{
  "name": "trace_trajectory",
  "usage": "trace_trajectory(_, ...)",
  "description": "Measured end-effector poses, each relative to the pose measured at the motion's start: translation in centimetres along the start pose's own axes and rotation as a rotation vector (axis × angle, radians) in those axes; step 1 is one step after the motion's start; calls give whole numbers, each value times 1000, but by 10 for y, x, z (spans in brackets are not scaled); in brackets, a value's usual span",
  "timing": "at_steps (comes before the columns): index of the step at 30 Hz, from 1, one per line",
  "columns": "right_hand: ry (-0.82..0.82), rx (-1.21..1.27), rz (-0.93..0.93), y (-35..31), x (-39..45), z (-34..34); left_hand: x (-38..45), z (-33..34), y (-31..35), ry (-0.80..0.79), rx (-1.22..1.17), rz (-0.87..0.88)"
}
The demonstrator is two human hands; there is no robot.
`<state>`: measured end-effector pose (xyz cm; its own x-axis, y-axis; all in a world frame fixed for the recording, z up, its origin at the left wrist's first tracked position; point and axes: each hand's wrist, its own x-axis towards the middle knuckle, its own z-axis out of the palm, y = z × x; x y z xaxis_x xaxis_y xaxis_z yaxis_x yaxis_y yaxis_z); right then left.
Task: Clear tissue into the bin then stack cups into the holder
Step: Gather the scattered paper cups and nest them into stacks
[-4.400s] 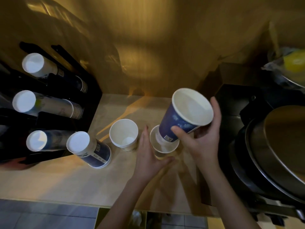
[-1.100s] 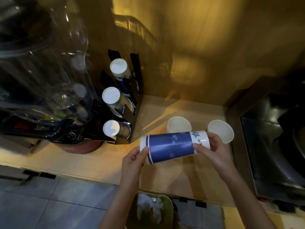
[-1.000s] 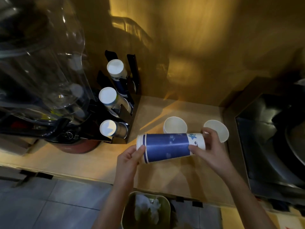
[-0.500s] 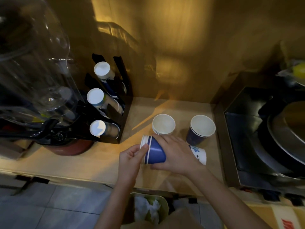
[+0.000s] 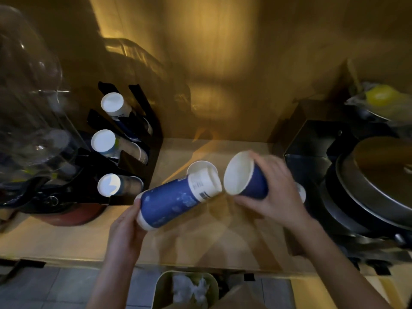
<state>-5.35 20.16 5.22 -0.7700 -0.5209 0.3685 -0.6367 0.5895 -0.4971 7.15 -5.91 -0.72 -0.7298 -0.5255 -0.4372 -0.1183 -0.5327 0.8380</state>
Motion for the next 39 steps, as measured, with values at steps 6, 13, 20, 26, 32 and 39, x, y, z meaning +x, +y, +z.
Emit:
trace_trajectory(6, 559, 492, 253, 16, 21, -28, 2, 7, -26, -5, -238, -296)
trace_trajectory(13, 738, 686, 488, 43, 22, 11, -9, 24, -53, 15, -290, -429)
trace_trajectory(20, 442, 448, 511, 67, 2, 49, -14, 27, -57, 4, -232, -398)
trace_trajectory(26, 194, 278, 504, 81, -17, 65, -17, 31, -60, 37, -202, -353)
trace_trajectory(32, 80, 213, 502, 84, -26, 69, -20, 36, -57, 39, -196, -339)
trace_trajectory(39, -39, 63, 526, 83, -23, 58, -25, 36, -47, -29, -92, -260)
